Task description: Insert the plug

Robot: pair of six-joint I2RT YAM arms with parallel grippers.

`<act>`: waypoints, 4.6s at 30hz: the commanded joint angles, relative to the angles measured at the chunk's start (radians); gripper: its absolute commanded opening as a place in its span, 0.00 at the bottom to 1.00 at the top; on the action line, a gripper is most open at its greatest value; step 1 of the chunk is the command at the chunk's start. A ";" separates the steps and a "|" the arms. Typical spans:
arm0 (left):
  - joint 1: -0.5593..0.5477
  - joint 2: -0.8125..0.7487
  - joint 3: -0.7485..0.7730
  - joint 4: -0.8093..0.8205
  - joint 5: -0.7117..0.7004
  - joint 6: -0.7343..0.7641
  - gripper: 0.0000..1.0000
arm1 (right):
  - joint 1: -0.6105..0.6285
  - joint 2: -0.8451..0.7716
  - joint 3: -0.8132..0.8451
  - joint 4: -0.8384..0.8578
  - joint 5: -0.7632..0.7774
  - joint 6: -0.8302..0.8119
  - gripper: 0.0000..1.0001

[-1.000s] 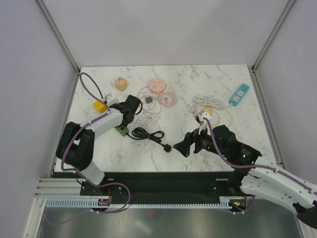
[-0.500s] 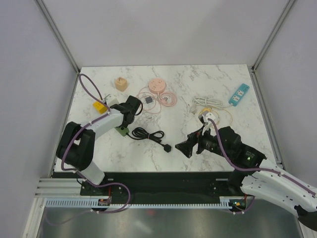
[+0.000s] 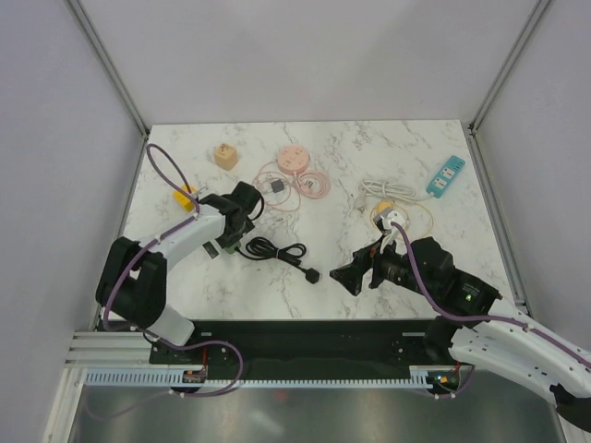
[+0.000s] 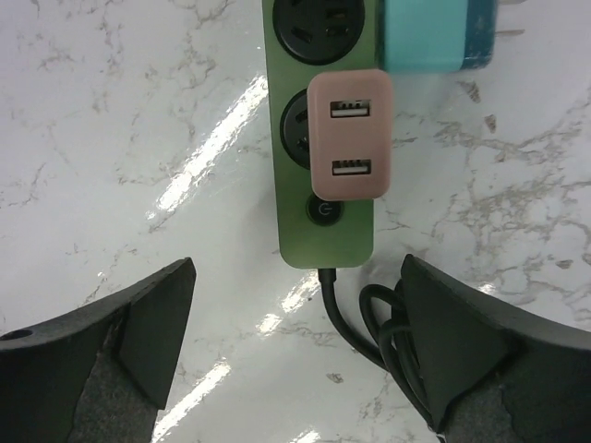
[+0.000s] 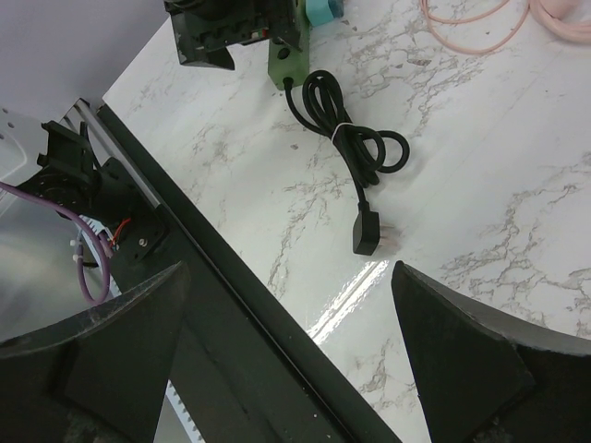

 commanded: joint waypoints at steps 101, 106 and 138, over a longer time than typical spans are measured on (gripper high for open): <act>0.056 -0.592 -0.107 0.451 0.588 0.939 1.00 | -0.820 1.006 0.422 0.021 0.091 -0.113 0.81; 0.058 -0.577 -0.104 0.456 0.603 0.937 1.00 | -0.804 0.937 0.292 0.153 0.067 -0.139 0.81; 0.058 -0.580 -0.110 0.456 0.548 0.914 1.00 | -0.694 1.093 0.311 0.273 0.162 -0.286 0.71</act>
